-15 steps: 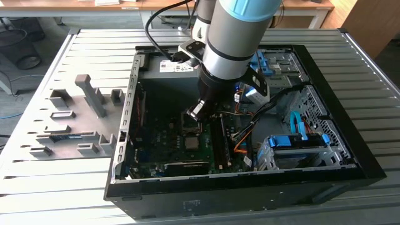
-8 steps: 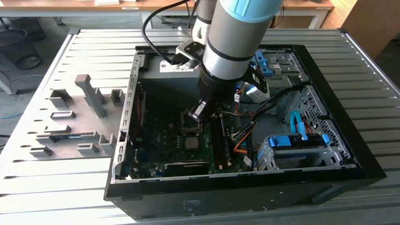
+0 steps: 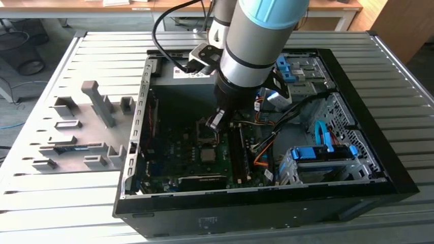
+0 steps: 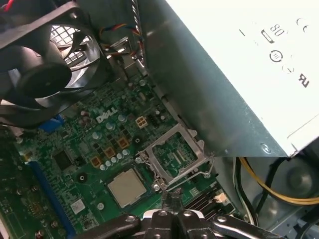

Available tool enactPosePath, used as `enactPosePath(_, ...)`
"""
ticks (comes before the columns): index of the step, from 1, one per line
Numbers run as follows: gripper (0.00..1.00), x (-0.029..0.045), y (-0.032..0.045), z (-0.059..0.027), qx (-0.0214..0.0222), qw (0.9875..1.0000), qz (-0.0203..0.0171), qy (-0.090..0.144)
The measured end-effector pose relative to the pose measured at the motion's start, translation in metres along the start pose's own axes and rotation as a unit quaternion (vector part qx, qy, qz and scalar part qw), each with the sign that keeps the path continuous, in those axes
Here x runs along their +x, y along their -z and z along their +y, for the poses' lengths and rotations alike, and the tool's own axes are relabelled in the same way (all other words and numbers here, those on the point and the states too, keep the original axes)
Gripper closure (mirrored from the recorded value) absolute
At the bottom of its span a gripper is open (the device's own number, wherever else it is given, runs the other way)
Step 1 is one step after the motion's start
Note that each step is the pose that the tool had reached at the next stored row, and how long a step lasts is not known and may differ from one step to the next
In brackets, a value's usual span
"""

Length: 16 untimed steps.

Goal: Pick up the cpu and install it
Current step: 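Close the cpu cover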

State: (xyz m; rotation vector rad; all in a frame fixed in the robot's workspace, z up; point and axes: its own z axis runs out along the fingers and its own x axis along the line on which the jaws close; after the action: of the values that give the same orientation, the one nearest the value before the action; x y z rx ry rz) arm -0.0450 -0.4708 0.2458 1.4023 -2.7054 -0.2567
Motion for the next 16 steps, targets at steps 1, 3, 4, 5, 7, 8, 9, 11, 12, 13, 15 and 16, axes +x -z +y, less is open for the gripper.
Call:
enactPosePath(1,0.90,0.0000,0.0000,0.0000,-0.0009,1.0000,-0.0012,0.000)
enactPosePath(3,0.90,-0.0001,-0.0001,0.0000,-0.0013,1.0000,-0.0019,0.000)
enactPosePath(4,0.90,-0.0001,-0.0001,0.0000,-0.0014,1.0000,-0.0020,0.000)
enactPosePath(5,0.90,-0.0001,-0.0001,0.0000,-0.0014,1.0000,-0.0022,0.000)
enactPosePath(7,0.90,0.0001,-0.0002,0.0000,0.0064,1.0000,-0.0075,0.001)
enactPosePath(8,0.90,0.0002,-0.0005,0.0002,0.0131,0.9998,-0.0122,0.002)
enactPosePath(9,0.90,0.0002,-0.0007,0.0003,0.0191,0.9997,-0.0164,0.003)
enactPosePath(11,0.90,0.0002,-0.0009,0.0003,0.0259,0.9994,-0.0212,0.004)
enactPosePath(12,0.90,0.0002,-0.0009,0.0003,0.0263,0.9994,-0.0215,0.004)
enactPosePath(13,0.90,0.0002,-0.0010,0.0003,0.0266,0.9994,-0.0218,0.004)
enactPosePath(15,0.90,0.0003,-0.0008,0.0004,0.0275,0.9994,-0.0222,0.004)
enactPosePath(16,0.90,0.0003,-0.0008,0.0004,0.0265,0.9994,-0.0235,0.005)
